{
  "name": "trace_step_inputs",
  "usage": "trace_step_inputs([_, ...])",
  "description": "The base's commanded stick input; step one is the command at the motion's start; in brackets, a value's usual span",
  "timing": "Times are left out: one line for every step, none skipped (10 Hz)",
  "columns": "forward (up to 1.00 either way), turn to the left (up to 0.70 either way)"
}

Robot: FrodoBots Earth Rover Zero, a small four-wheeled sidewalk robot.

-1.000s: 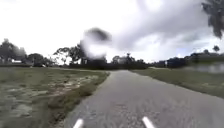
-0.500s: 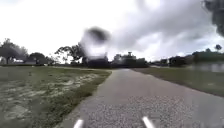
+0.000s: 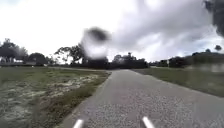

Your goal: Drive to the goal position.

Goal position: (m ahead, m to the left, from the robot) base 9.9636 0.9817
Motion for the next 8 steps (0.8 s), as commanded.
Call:
trace_step_inputs([0.70,0.00])
trace_step_inputs([0.70,0.00])
trace_step_inputs([0.70,0.00])
trace_step_inputs([0.70,0.00])
trace_step_inputs([0.70,0.00])
trace_step_inputs([0.70,0.00])
trace_step_inputs([0.70,0.00])
trace_step_inputs([0.70,0.00])
